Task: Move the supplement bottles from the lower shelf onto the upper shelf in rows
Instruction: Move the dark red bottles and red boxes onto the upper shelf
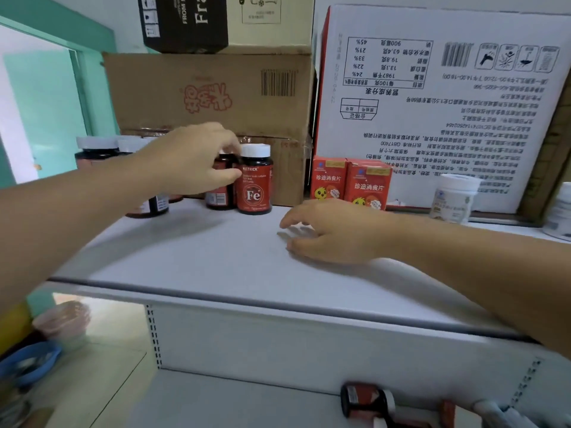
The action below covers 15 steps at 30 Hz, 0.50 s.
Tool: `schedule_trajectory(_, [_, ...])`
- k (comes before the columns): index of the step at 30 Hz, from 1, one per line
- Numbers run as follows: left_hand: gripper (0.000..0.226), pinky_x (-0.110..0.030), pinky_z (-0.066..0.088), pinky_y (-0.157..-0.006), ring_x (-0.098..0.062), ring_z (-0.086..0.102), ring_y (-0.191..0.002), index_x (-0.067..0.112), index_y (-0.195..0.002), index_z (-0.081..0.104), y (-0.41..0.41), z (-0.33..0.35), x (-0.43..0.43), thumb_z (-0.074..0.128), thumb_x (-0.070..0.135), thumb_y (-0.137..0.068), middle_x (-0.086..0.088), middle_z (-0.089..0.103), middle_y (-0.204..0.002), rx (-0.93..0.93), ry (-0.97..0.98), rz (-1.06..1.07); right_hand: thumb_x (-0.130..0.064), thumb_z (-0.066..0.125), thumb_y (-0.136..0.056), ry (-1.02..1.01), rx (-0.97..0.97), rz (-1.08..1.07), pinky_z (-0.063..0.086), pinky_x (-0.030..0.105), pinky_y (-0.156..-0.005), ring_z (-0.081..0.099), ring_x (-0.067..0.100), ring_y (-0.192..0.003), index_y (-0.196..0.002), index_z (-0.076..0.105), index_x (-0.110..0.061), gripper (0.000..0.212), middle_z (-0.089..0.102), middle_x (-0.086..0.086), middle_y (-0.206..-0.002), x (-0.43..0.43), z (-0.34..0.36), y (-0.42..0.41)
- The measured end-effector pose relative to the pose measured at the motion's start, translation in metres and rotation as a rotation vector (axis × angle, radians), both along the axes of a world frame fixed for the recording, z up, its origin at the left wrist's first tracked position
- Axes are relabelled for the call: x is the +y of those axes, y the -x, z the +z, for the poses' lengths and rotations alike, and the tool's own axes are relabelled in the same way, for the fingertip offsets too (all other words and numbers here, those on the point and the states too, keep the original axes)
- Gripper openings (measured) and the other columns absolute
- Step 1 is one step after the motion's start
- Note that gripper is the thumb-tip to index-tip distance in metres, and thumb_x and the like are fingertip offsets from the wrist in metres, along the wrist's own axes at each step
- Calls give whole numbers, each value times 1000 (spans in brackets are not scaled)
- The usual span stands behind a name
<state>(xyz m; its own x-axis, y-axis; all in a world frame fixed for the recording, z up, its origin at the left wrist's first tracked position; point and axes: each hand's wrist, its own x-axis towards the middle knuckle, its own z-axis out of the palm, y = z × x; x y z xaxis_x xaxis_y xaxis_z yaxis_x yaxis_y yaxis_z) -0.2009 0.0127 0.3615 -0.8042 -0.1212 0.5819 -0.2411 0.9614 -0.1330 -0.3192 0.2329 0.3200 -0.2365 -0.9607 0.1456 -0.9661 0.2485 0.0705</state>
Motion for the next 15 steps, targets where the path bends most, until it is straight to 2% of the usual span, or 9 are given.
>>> schedule_trajectory(2, [23,-40,52,-86,-13,63,-92,27,-108,63,-19,-5,8,64,37,-86,7,67,-102,-144,-134,-2,-46,47,-96,-16,44,-42,42,34,-102,51,17,-123,-136,52,-26,44,55,-6,-136,12,8,2])
schedule_trajectory(4, [22,-34,52,-88,-8,63,-94,30,-108,63,-36,-12,16,62,38,-88,13,67,-102,-285,-213,26,-40,49,-95,-3,51,-68,45,33,-94,55,17,-112,-125,58,-25,35,60,-6,-125,28,12,3])
schedule_trajectory(6, [26,-28,49,-87,-4,61,-97,32,-113,61,-53,-18,23,59,42,-89,15,64,-106,-358,-204,46,-33,50,-92,29,49,-97,48,37,-84,57,21,-96,-106,62,-19,23,64,-4,-107,48,14,2])
schedule_trajectory(7, [27,-28,48,-86,-4,60,-97,34,-115,59,-60,-21,26,58,44,-89,17,62,-106,-369,-194,48,-32,51,-92,43,42,-129,49,38,-86,58,21,-96,-106,63,-20,22,64,-5,-106,59,14,-1])
schedule_trajectory(11, [30,-31,50,-89,-3,59,-99,37,-117,56,-94,-27,40,57,49,-89,16,61,-108,-360,-185,16,-37,54,-95,92,7,-260,45,35,-97,54,17,-115,-128,57,-28,35,58,-6,-129,107,12,-23])
schedule_trajectory(15, [30,-28,49,-86,1,56,-100,35,-118,56,-131,-38,61,57,46,-90,16,59,-109,-314,-207,-84,-41,55,-94,134,-57,-328,43,25,-90,55,9,-113,-128,56,-31,35,59,-10,-127,153,3,-58])
